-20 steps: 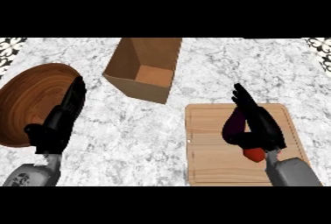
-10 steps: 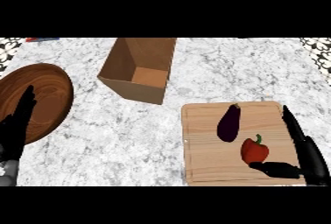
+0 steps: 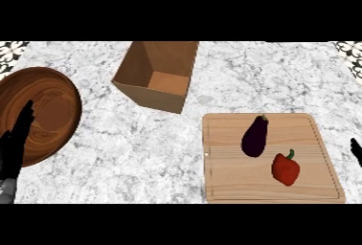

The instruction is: Pick the bell pepper from the cutting board and place it in the cardboard box

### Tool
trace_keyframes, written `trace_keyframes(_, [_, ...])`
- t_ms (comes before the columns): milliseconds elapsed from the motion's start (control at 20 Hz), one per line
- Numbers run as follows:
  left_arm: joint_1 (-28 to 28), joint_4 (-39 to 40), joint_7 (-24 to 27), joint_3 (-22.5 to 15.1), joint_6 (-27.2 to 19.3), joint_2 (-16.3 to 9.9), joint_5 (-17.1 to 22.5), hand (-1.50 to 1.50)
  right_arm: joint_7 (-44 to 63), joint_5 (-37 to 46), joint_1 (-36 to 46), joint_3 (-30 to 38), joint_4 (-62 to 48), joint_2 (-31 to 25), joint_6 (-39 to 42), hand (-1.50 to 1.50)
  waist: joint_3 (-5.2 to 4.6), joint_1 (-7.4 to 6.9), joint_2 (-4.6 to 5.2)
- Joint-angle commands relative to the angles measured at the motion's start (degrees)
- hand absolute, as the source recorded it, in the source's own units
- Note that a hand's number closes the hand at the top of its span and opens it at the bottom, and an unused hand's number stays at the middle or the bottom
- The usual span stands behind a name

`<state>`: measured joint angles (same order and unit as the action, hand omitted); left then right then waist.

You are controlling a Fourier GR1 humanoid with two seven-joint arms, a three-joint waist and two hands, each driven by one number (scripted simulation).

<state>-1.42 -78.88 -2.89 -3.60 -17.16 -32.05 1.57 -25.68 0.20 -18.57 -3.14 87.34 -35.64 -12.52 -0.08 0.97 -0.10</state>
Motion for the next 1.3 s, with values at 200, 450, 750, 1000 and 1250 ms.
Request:
trace_keyframes(200, [-5.1, 3.6, -1.9, 0.1, 1.3, 0.0, -1.6, 0.0, 20.1, 10.4, 3.1, -5.0, 6.4, -11.7, 6.9, -1.5, -0.06, -1.01, 0.37])
trace_keyframes(450, [-3.7, 3.7, 0.7, 0.5, 1.2, 0.9, -2.0, 0.0, 33.1, 13.2, 7.7, -10.0, 9.2, -15.5, 16.0, -1.5, -0.07, -1.88, 0.34])
trace_keyframes(750, [-5.2, 5.8, 0.6, 1.8, 2.4, 2.9, -2.6, 0.0, 45.8, 11.0, 16.2, -11.1, 11.5, -12.1, 26.2, -1.5, 0.03, -1.13, 0.11])
trace_keyframes(1000, [-5.0, 6.2, 0.8, 2.5, 2.5, 5.3, -5.4, 0.0, 47.1, 16.5, 17.4, -11.3, 10.3, -8.1, 29.3, -1.5, 0.06, -0.85, 0.07])
trace_keyframes(1250, [-1.5, 5.4, 4.9, 5.8, 6.4, 3.4, -4.3, 0.0, 48.5, 22.7, 25.3, -14.1, 1.6, 0.7, 28.7, -1.5, 0.06, -1.41, 0.14])
